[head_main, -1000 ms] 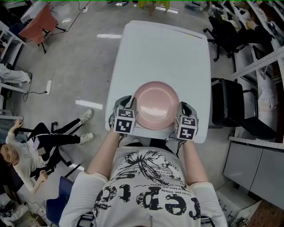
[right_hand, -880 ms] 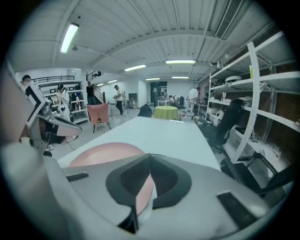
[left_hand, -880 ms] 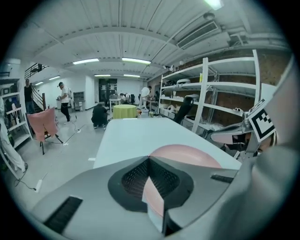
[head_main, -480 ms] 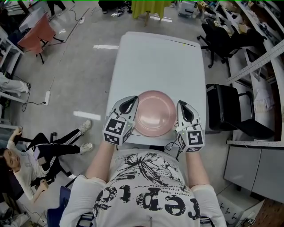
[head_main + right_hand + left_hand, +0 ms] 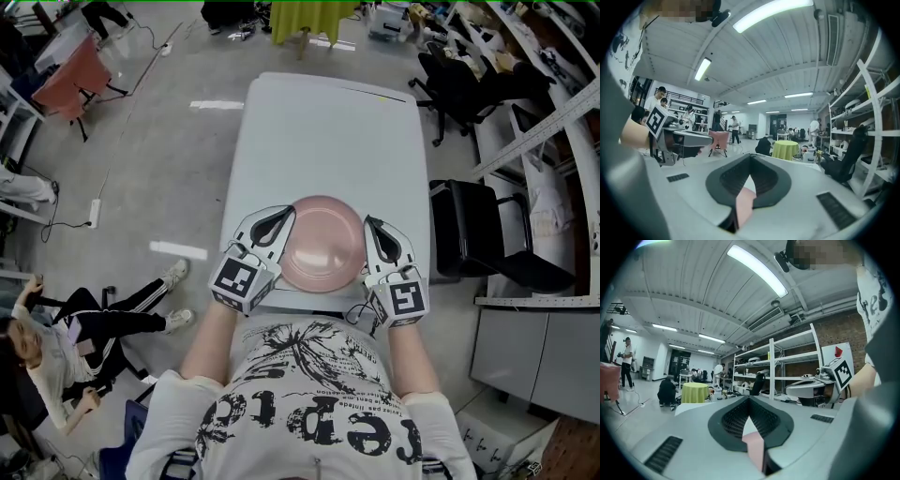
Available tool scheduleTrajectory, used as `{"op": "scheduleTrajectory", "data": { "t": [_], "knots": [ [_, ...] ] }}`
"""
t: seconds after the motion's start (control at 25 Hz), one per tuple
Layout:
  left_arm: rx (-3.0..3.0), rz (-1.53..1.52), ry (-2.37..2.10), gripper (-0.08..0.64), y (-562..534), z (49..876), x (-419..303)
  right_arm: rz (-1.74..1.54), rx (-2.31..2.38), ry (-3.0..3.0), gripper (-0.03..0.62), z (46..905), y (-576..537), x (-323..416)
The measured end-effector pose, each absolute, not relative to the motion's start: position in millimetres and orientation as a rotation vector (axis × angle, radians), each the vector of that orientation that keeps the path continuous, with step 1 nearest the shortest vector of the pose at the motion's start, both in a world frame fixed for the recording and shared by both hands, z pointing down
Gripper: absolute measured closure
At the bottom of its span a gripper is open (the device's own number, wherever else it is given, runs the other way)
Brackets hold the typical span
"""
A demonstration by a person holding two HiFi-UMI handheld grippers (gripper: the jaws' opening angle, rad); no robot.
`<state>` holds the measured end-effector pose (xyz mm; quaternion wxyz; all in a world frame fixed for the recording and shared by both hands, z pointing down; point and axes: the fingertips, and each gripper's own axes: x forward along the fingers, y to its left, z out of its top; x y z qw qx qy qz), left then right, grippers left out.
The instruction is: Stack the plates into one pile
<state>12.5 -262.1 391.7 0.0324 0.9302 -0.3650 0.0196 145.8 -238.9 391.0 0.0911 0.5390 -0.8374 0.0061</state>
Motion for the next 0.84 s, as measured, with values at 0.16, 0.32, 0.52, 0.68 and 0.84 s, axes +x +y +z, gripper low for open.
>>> {"op": "scheduleTrajectory", "data": {
  "t": [0.16,0.32,0.52,0.68,0.84],
  "knots": [
    [2.854,0.097,-1.103,0.558,-261,396,16,0.042,1.617,-2.497,0.586,392,-236,149],
    [2.848,0.134,-1.077,0.558,-260,399,18,0.061,1.636,-2.494,0.586,393,-237,149],
    [2.839,0.139,-1.067,0.558,-260,398,19,0.107,1.672,-2.483,0.586,397,-238,147],
    [2.824,0.167,-1.067,0.558,-261,402,19,0.111,1.659,-2.486,0.586,399,-240,143],
    [2.83,0.168,-1.068,0.558,-261,404,19,0.115,1.64,-2.49,0.586,401,-240,140]
  ]
}}
